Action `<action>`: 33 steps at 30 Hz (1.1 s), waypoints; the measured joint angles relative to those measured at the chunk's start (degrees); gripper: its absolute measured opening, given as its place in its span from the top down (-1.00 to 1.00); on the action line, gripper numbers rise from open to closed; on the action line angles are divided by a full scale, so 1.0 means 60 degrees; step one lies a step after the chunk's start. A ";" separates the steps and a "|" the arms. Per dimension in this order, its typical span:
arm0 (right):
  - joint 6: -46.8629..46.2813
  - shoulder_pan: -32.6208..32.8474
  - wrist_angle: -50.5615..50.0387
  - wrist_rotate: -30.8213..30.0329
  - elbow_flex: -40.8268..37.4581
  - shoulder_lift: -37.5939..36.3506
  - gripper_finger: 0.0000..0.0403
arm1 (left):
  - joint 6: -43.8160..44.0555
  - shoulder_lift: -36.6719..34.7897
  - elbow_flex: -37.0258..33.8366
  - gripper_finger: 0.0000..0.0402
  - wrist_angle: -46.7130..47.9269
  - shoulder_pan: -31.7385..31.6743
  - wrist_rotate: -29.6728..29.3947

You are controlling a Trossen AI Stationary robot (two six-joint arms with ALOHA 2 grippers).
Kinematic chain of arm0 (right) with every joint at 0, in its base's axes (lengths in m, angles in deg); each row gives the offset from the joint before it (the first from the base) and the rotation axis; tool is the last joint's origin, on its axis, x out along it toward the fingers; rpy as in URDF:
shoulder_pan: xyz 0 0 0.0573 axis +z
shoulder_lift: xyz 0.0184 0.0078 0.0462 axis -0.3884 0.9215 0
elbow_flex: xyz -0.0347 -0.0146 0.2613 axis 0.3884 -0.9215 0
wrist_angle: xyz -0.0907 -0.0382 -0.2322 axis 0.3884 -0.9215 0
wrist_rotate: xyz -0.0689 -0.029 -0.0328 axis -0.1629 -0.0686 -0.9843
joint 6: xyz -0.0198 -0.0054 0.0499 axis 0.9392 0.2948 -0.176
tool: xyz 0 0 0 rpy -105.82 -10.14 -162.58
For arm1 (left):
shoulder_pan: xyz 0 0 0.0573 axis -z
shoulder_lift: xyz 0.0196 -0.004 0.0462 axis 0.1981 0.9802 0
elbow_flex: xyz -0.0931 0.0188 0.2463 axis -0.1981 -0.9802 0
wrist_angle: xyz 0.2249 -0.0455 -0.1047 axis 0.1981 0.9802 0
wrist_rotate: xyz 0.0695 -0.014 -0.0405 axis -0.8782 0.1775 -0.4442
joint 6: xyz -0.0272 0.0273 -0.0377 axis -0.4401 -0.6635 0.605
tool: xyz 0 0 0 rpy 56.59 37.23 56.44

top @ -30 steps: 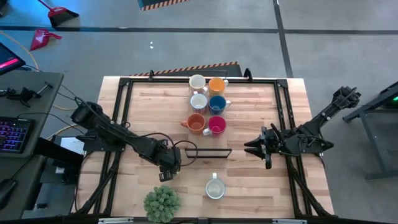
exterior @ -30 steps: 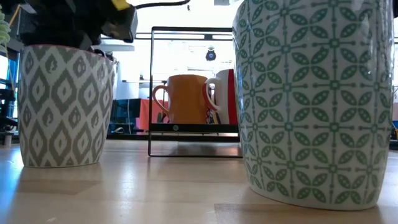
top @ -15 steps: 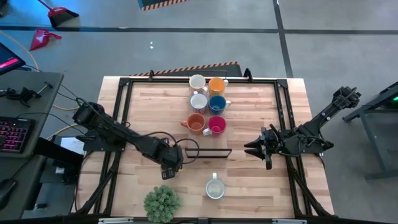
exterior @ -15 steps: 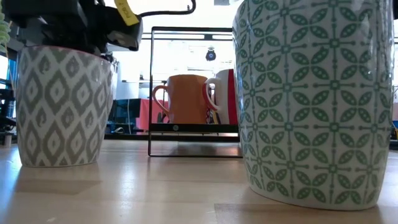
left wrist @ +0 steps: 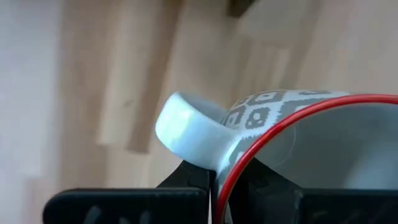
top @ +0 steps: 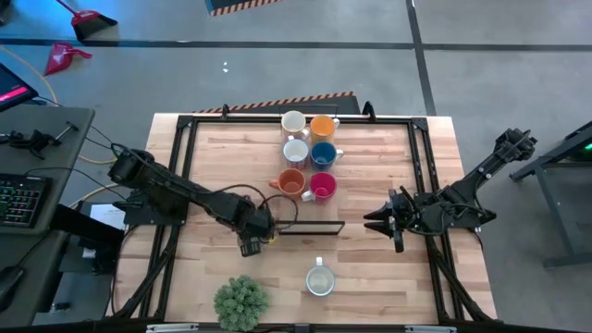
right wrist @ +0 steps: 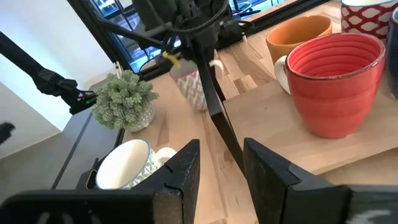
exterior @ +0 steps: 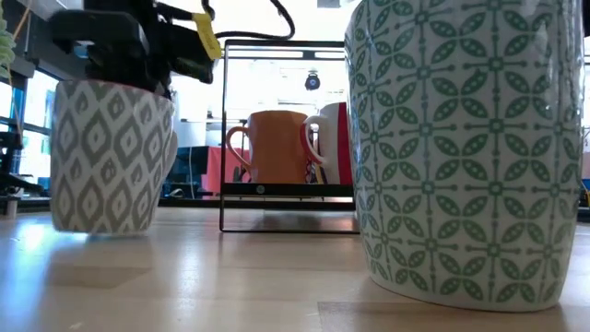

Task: Place coffee mugs
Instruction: Put the gray cup on the shelf

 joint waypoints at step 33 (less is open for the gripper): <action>-0.0384 0.0000 -0.0438 -0.0092 0.0000 0.0004 0.47 | 0.1228 -0.0101 0.3014 0.94 0.2624 -0.2682 -0.0939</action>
